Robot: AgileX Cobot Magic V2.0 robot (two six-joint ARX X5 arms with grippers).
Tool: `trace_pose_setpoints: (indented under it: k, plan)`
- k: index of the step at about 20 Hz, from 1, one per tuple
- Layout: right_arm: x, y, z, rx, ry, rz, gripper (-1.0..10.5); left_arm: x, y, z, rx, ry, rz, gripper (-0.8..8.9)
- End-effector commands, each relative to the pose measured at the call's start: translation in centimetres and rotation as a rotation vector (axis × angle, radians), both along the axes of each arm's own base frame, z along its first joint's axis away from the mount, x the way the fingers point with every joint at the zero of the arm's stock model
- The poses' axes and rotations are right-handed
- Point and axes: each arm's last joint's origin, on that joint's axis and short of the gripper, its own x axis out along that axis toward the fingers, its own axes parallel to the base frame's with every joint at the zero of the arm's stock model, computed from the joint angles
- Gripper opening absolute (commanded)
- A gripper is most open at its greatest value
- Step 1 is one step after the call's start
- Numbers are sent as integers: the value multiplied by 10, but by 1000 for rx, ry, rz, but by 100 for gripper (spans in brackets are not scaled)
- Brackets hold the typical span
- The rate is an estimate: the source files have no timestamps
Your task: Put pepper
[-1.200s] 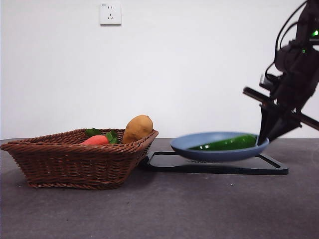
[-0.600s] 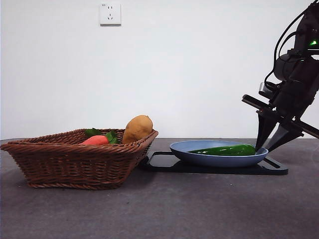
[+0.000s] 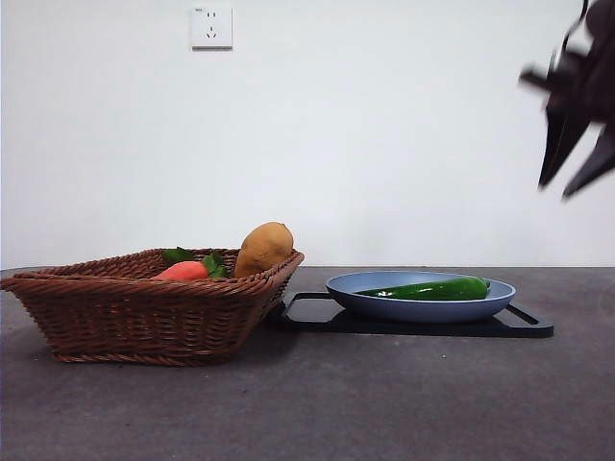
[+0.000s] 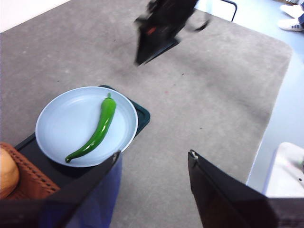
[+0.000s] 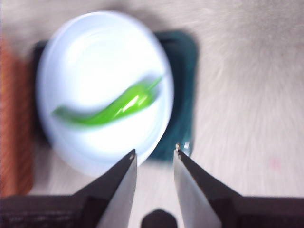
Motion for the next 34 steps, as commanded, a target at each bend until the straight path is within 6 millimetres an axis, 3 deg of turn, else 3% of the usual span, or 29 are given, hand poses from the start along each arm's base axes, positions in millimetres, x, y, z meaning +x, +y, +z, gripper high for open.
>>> trace_pose_setpoints:
  k: [1,5,9,12,14,31,34]
  plan:
    - [-32,8,33,-26,-35,124,144,2,1,3,2,-14,4,245]
    - [-95,25,78,-33,-99,251,140,8,7,2,16,-1,38,245]
    - [-143,39,104,-35,-169,341,138,12,12,1,25,8,63,233]
    - [-163,48,113,-36,-211,414,39,14,15,1,24,7,79,83]
    - [-168,53,115,-49,-247,480,4,16,16,1,25,6,88,6]
    - [-167,54,115,-53,-254,487,4,18,16,3,10,-23,108,8]
    - [-167,53,115,-53,-254,482,4,20,21,6,56,-98,154,8]
